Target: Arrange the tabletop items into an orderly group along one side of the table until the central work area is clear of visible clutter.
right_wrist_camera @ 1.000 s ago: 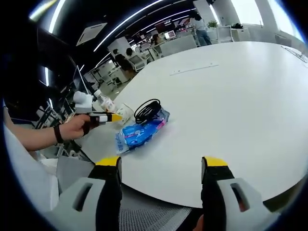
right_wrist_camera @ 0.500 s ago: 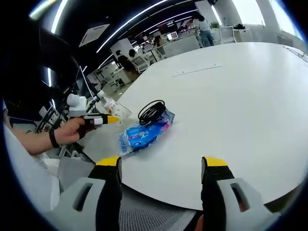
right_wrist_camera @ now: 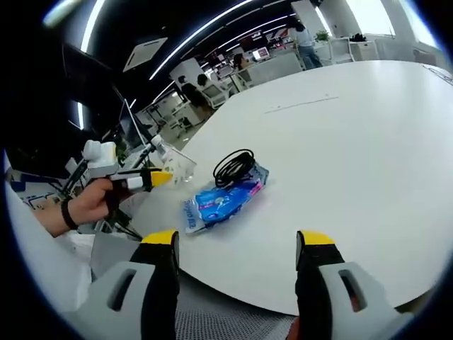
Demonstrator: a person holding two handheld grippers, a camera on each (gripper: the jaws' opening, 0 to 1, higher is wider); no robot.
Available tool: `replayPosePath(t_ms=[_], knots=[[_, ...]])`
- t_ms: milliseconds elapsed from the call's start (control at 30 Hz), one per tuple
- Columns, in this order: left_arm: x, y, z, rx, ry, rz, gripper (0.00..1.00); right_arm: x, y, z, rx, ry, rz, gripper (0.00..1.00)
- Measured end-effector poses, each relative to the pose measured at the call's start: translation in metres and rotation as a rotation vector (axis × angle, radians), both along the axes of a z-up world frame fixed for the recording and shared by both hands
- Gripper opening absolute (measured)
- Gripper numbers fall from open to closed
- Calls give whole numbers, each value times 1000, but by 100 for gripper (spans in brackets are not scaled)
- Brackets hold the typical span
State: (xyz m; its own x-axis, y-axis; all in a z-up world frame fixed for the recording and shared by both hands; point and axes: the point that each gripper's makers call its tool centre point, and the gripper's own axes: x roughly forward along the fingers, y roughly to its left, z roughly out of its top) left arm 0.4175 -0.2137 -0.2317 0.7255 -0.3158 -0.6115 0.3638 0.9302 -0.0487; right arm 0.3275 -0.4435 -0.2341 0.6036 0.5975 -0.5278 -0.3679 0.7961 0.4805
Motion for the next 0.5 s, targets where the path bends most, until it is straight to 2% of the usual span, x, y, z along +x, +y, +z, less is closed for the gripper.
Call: replayPosePath(t_ms=[133, 333, 500], knots=[[-6, -13, 3, -3, -5, -31, 32, 1, 1, 0, 2, -1, 13, 66], [-27, -44, 5, 18, -14, -155, 32, 2, 3, 1, 8, 0, 32, 65], [-42, -61, 4, 42, -17, -242, 32, 4, 9, 4, 27, -7, 42, 64]])
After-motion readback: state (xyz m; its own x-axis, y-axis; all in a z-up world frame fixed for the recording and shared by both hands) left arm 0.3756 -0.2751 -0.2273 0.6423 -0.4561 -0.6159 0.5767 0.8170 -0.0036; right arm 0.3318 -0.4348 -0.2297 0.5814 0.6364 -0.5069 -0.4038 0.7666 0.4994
